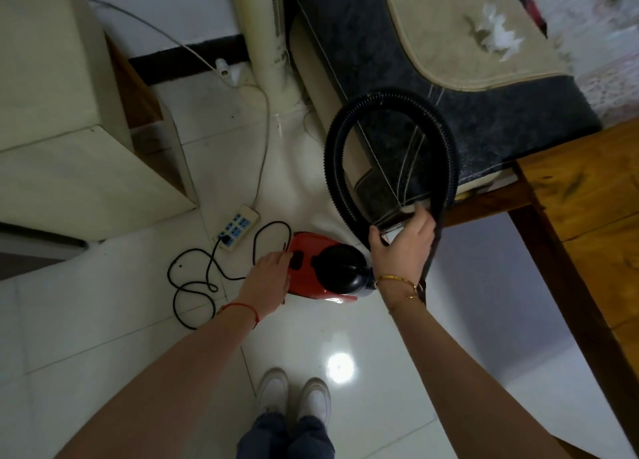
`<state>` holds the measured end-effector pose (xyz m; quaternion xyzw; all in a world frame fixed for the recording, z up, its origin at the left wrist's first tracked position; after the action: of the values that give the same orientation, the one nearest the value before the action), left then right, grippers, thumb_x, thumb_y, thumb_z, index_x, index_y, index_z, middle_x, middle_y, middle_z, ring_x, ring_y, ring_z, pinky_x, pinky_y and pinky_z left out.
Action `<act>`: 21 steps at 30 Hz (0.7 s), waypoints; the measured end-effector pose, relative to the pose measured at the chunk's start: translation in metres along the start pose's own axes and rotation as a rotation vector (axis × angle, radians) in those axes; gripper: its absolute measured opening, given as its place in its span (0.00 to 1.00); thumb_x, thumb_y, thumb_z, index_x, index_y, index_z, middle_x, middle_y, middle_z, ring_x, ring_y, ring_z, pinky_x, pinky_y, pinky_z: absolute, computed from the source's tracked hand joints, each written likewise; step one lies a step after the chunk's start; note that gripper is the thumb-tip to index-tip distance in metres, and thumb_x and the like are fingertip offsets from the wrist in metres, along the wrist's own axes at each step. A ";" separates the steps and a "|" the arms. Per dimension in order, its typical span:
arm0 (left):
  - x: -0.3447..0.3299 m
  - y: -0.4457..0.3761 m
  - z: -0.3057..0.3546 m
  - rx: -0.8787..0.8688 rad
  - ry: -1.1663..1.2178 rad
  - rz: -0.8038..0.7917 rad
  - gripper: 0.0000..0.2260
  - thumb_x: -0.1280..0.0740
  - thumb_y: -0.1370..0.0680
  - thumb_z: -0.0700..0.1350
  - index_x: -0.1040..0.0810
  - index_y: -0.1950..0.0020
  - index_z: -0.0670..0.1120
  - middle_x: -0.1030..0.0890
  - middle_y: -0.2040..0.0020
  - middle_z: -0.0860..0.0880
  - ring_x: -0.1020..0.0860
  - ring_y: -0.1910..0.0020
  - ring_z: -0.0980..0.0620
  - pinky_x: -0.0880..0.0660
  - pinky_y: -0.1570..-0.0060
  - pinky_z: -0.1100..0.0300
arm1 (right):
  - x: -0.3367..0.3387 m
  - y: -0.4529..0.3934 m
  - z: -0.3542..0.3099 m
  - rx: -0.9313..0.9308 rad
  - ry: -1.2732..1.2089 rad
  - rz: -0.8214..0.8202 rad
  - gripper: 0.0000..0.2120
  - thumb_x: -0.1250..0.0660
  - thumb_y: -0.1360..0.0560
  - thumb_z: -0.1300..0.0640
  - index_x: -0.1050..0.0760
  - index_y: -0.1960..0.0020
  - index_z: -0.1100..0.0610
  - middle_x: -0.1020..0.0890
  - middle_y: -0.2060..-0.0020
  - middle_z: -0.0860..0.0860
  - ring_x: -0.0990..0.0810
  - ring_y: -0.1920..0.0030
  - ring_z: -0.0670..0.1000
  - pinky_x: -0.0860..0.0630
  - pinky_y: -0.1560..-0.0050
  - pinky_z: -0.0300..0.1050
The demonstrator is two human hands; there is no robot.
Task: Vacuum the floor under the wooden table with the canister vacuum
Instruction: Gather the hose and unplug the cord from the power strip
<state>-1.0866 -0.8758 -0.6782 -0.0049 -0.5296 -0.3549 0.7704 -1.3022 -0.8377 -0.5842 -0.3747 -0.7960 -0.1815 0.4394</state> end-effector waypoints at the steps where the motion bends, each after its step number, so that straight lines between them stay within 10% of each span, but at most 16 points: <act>1: 0.006 0.007 -0.003 0.017 0.014 0.011 0.20 0.40 0.20 0.40 0.33 0.28 0.41 0.27 0.34 0.42 0.29 0.35 0.44 0.35 0.33 0.55 | -0.002 0.007 -0.007 0.038 -0.017 -0.046 0.35 0.26 0.31 0.54 0.37 0.30 0.61 0.31 0.35 0.57 0.32 0.33 0.55 0.33 0.31 0.47; 21: 0.026 0.029 -0.194 0.284 0.089 0.166 0.22 0.43 0.19 0.37 0.41 0.24 0.40 0.36 0.27 0.41 0.36 0.29 0.45 0.42 0.29 0.59 | -0.196 0.085 -0.095 0.379 0.080 -0.723 0.20 0.34 0.24 0.56 0.30 0.34 0.58 0.25 0.38 0.55 0.30 0.36 0.55 0.35 0.33 0.45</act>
<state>-0.9084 -0.9431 -0.7311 0.0758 -0.5375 -0.2115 0.8128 -1.1192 -0.9264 -0.6993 0.0241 -0.8780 -0.1889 0.4392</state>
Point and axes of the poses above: each hand's wrist, its own y-axis away from the middle knuckle, its own x-axis out of the back of the hand, z = x × y, the point moved 1 cm from there along -y, towards the middle knuckle
